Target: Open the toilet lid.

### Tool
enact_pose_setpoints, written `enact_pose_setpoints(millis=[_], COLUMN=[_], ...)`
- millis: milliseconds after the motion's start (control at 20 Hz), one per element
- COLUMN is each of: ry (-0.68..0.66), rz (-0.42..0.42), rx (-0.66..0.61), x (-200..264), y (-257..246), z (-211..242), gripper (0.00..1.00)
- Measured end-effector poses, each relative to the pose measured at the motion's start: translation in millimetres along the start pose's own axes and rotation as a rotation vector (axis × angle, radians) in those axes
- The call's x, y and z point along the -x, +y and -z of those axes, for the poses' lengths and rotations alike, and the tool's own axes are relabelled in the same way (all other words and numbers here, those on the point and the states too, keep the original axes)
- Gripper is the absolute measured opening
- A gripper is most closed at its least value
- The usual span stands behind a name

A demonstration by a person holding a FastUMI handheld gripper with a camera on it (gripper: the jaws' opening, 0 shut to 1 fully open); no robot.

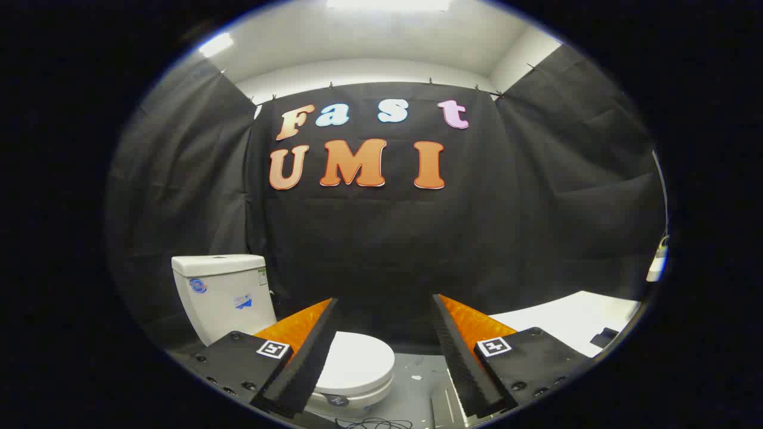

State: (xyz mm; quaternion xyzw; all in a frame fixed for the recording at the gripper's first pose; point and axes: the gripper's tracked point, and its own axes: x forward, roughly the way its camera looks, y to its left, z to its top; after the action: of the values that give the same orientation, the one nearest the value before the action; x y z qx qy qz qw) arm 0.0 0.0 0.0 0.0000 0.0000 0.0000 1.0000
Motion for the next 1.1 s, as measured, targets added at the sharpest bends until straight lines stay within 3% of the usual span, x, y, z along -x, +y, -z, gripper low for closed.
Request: enact_pose_setpoints(millis=[650, 1100], ry=[0.006, -0.033], rz=[-0.011, 0.031], rx=[0.040, 0.055], x=[0, 3], y=[11, -1], z=[1, -11], gripper=[0.99, 0.98])
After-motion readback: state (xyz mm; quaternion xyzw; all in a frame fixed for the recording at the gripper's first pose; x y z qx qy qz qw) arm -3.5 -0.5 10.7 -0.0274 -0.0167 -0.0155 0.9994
